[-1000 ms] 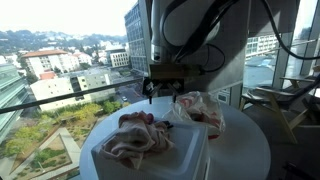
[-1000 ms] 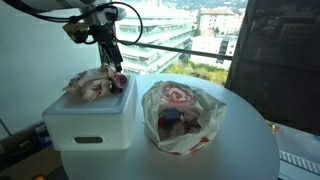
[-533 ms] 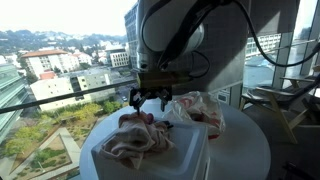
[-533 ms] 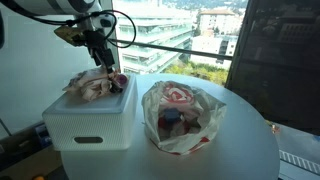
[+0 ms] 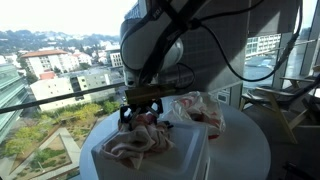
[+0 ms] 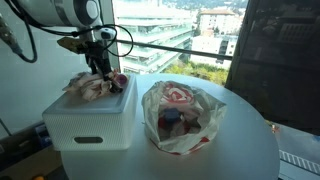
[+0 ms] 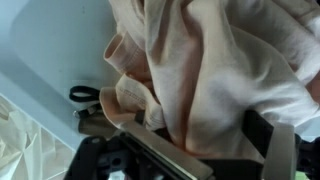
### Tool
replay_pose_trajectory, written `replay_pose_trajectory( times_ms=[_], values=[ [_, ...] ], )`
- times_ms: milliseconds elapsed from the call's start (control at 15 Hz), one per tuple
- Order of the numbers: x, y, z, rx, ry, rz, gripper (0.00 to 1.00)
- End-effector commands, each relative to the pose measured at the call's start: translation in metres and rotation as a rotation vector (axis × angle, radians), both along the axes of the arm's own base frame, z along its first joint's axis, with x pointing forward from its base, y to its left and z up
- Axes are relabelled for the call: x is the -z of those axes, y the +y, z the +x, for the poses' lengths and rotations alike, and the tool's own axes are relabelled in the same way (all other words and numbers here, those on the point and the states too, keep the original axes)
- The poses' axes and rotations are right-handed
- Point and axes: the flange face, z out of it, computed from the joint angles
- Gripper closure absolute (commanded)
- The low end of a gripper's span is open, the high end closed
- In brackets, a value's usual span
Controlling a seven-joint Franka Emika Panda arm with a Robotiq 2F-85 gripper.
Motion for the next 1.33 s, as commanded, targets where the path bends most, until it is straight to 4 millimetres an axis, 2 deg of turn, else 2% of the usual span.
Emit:
replay_pose_trajectory(
  times_ms=[0,67,333,667,800,1067,1267],
  values=[
    [0.012,0.016,0.010,-0.032,0.063,-0.009,0.11],
    [0.014,0.018,0.009,-0.032,0.080,-0.013,0.26],
    [0.008,0.019,0.002,-0.017,0.148,-0.019,0.57],
    [-0.012,0.004,0.006,0.047,0.203,0.051,0.95],
    [-0.023,-0.006,0.008,0.076,0.223,0.117,1.00],
    [-0.044,-0.027,0.014,0.140,0.215,0.206,0.99],
    [-0.079,-0.039,0.011,0.176,0.138,0.239,0.99]
  ],
)
